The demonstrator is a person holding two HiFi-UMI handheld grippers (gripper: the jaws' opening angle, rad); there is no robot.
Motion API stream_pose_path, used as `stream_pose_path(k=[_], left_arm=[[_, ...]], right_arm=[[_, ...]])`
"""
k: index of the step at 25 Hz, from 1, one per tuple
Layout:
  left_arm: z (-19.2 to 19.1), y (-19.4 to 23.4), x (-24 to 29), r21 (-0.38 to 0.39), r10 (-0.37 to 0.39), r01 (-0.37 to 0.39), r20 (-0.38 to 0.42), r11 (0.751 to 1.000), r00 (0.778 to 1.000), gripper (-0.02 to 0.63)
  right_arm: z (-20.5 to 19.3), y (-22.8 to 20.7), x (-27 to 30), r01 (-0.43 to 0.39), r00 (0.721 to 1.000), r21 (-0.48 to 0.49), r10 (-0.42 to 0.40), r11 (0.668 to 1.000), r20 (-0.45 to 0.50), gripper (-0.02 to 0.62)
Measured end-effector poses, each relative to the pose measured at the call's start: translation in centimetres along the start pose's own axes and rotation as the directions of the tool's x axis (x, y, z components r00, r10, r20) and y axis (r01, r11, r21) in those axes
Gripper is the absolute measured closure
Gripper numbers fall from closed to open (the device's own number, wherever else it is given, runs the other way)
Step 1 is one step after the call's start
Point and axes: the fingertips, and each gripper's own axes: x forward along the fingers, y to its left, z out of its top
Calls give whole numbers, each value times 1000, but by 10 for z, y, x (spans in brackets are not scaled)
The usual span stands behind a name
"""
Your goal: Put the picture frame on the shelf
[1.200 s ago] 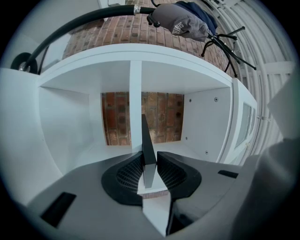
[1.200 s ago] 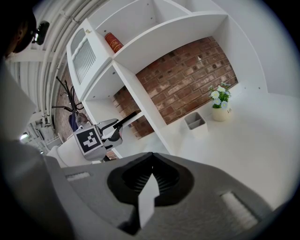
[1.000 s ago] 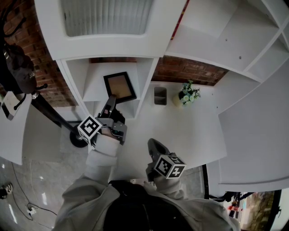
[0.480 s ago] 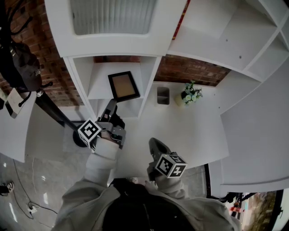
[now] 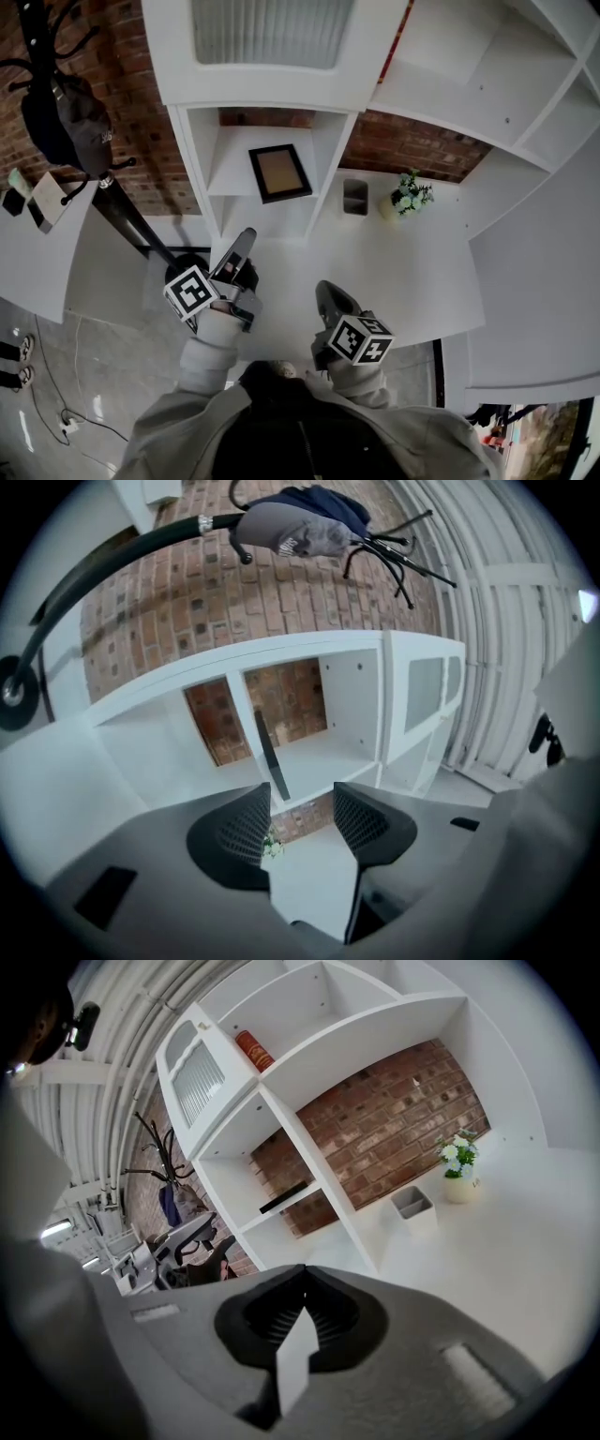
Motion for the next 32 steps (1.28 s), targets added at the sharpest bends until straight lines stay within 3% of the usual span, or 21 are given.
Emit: stream_pose_path(k=[5, 8, 10, 12, 15, 16, 17, 18, 24, 26, 32], left_arm=[[-27, -19, -26, 226, -3, 38, -154, 973, 988, 396], [-43, -24, -38, 343, 27, 50, -215, 938, 976, 397], [-57, -26, -46, 436, 60, 61, -260, 898, 964, 407], [-69, -27, -53, 581, 127, 58, -272, 812, 954, 487], [-82, -29, -62, 778, 212, 73, -258, 624, 943, 590], [-87, -30, -65, 809, 221, 88, -261, 582, 940, 603], [-92, -31, -67, 823, 224, 103, -269, 559, 937, 603], [-97, -30, -69, 825, 226, 114, -280, 553, 933, 603], [-124, -17, -78, 810, 264, 137, -338, 570, 903, 603], [-130, -16, -80, 803, 260, 144, -349, 579, 901, 603], [-139, -17, -74, 809, 263, 158, -359, 566, 896, 603]], right_arm=[[-4, 23, -2, -28, 1000, -15, 28, 1000, 10, 597], [-2, 34, -5, -38, 999, -36, 39, 999, 28, 597], [1, 41, -8, -42, 998, -53, 45, 998, 49, 597], [5, 44, -12, -38, 996, -71, 43, 997, 72, 597], [7, 47, -19, -28, 994, -86, 36, 996, 99, 597], [6, 47, -22, -24, 994, -88, 33, 996, 107, 597], [5, 48, -25, -22, 993, -92, 32, 996, 112, 597], [3, 49, -27, -23, 993, -97, 34, 995, 114, 597], [-2, 53, -36, -21, 991, -135, 38, 991, 124, 597], [-1, 51, -40, -5, 990, -134, 24, 991, 137, 597], [-6, 43, -42, 19, 989, -111, -3, 994, 150, 597]])
